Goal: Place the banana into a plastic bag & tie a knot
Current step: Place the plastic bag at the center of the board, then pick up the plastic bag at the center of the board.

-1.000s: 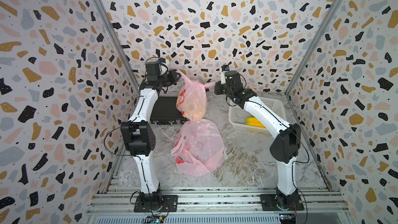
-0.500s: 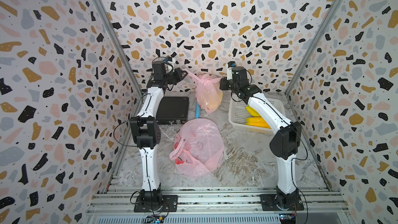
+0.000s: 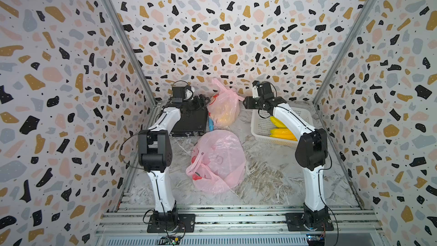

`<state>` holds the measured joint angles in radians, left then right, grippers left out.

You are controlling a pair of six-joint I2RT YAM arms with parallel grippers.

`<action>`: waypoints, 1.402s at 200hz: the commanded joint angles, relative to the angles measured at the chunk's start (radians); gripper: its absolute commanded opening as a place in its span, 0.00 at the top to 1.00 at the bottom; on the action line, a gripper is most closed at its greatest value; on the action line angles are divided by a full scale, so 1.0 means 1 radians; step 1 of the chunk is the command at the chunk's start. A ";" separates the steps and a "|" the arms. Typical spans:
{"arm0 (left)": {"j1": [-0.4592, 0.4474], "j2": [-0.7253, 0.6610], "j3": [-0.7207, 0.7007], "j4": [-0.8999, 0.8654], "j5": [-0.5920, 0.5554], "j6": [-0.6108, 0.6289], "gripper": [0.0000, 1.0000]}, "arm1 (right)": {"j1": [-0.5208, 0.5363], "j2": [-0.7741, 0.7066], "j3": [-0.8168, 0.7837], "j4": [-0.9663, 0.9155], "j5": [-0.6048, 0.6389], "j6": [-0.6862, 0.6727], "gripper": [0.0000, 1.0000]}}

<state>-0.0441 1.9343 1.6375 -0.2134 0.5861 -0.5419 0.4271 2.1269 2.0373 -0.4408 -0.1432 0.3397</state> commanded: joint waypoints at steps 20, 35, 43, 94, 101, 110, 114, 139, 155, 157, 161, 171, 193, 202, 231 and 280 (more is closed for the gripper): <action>-0.002 -0.394 -0.258 -0.011 -0.165 0.046 0.00 | 0.006 -0.306 -0.133 -0.092 -0.021 -0.011 0.12; -0.027 -0.507 -0.380 -0.054 -0.225 0.049 0.00 | 0.006 -0.401 -0.233 -0.109 -0.029 -0.017 0.05; -0.051 -0.569 -0.452 -0.065 -0.263 0.053 0.01 | 0.006 -0.455 -0.301 -0.105 -0.044 -0.013 0.04; -0.240 -0.832 -0.766 -0.185 -0.515 0.063 0.01 | 0.009 -0.721 -0.718 0.000 -0.163 0.054 0.06; -0.267 -0.861 -0.791 -0.206 -0.547 0.061 0.01 | 0.013 -0.742 -0.763 0.013 -0.179 0.063 0.06; -0.295 -0.895 -0.824 -0.229 -0.582 0.053 0.00 | 0.022 -0.766 -0.811 0.026 -0.188 0.075 0.07; -0.309 -0.912 -0.840 -0.237 -0.599 0.049 0.01 | 0.026 -0.775 -0.828 0.030 -0.190 0.081 0.07; -0.362 -1.005 -0.911 -0.284 -0.658 0.021 0.00 | 0.087 -0.829 -0.940 0.063 -0.224 0.092 0.09; -0.370 -1.051 -0.951 -0.305 -0.668 0.007 0.00 | 0.162 -0.861 -1.001 0.059 -0.224 0.054 0.10; -0.370 -1.054 -0.958 -0.302 -0.666 0.005 0.00 | 0.177 -0.865 -1.006 0.059 -0.222 0.049 0.10; -0.370 -1.061 -0.971 -0.295 -0.660 0.002 0.00 | 0.202 -0.873 -1.021 0.057 -0.221 0.035 0.11; -0.370 -1.068 -1.004 -0.261 -0.619 -0.006 0.00 | 0.278 -0.887 -1.057 0.058 -0.219 -0.002 0.12; -0.370 -1.040 -1.078 -0.105 -0.438 -0.040 0.02 | 0.447 -0.901 -1.126 0.065 -0.193 -0.073 0.15; -0.370 -1.020 -1.093 -0.047 -0.371 -0.060 0.04 | 0.514 -0.907 -1.166 0.094 -0.173 -0.090 0.15; -0.370 -0.970 -1.104 0.025 -0.293 -0.091 0.24 | 0.689 -0.859 -1.222 0.177 -0.095 -0.079 0.14; -0.366 -1.072 -1.131 0.052 -0.269 -0.155 0.50 | 0.749 -0.711 -1.202 0.253 0.022 -0.018 0.29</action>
<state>-0.4110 0.9333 0.5262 -0.2409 0.2798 -0.6479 1.1664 1.3792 0.8097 -0.2394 -0.1951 0.2958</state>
